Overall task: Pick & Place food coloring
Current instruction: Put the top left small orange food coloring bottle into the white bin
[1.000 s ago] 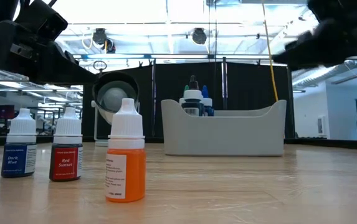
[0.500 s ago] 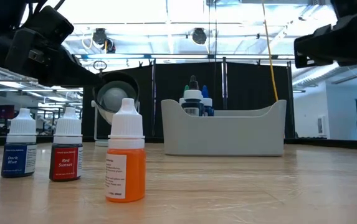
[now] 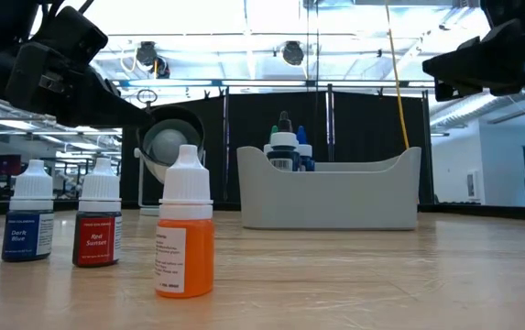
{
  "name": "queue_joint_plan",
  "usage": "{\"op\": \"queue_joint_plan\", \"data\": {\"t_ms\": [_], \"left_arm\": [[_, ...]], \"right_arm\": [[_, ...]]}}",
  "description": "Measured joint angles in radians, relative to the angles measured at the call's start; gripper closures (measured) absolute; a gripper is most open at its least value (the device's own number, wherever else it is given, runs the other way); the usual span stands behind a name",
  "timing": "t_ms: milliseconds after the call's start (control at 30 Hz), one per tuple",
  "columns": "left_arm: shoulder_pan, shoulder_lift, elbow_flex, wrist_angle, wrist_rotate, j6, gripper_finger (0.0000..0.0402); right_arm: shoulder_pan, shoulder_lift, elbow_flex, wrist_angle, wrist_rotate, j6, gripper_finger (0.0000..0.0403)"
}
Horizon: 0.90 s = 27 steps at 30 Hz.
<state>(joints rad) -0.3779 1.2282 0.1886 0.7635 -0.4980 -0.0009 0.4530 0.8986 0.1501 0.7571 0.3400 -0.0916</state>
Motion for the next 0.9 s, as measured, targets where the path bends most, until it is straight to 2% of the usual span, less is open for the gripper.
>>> {"op": "queue_joint_plan", "data": {"t_ms": [467,633,767,900], "left_arm": [[0.0,0.0,0.0,0.014,0.001,-0.008,0.0364],[-0.037,0.0,0.03,-0.021,0.037,-0.023,0.0364],[-0.138,-0.009,0.193,-0.249,0.027,0.013,0.0364],[-0.218,0.01,0.453,-0.633,-0.102,0.007,0.0364]], "right_arm": [[0.0,0.0,0.0,0.002,-0.001,0.001,0.0403],[0.0,0.0,0.0,0.002,-0.001,0.001,0.0403],[0.0,0.0,0.0,0.002,-0.001,-0.001,0.0403],[0.0,0.0,0.0,-0.003,-0.001,-0.002,0.0403]]}}
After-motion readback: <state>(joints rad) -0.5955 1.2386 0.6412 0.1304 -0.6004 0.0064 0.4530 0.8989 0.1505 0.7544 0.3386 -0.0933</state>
